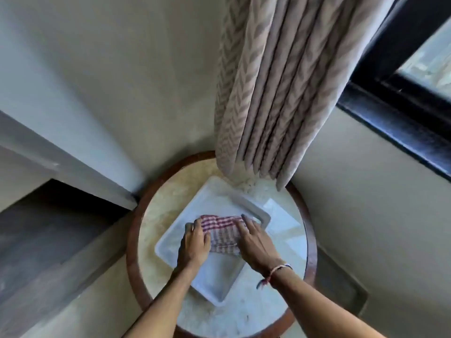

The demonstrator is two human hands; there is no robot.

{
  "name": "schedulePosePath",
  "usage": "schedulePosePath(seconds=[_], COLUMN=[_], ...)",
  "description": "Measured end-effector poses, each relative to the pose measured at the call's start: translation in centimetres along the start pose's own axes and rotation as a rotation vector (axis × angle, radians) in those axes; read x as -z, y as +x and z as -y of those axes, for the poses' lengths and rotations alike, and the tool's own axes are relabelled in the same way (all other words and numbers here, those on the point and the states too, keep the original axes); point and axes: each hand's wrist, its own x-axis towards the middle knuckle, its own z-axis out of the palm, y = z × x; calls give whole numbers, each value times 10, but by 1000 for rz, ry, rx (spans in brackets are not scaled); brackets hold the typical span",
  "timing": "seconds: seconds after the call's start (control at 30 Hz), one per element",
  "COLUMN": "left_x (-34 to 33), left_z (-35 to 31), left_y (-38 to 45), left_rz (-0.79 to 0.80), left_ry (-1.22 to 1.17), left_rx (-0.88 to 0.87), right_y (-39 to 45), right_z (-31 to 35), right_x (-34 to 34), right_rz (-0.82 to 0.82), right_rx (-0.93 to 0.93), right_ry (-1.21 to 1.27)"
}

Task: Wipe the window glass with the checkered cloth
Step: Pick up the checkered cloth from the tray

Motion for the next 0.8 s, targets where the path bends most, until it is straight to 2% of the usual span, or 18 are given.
schedulePosePath(seconds=[0.1,0.23,0.37,0.47,0.57,0.7,0.8], left_x=[-21,-39,-43,-31,2,37,62], left_z=[-1,2,5,-5,-43,-128,-221], left_y=[20,48,49,32,8,-27,-56], left_rz=[-10,-88,-9,35,110,215,216], left_ry=[-139,-380,-560,-606,-617,-493,-382], left_rx=[138,262,245,124,-68,-368,-584], right_y=[30,53,50,27,-15,-84,-140], right_z=[-2,-7,-12,-18,-29,-51,-66], right_x=[-15,-24,-23,-6,40,109,187], right_rz=[64,55,29,-54,-202,-357,-596], right_rx=[-76,-88,-108,-97,-122,-207,-254], right_ry=[-6,-61,-16,197,467,619,687])
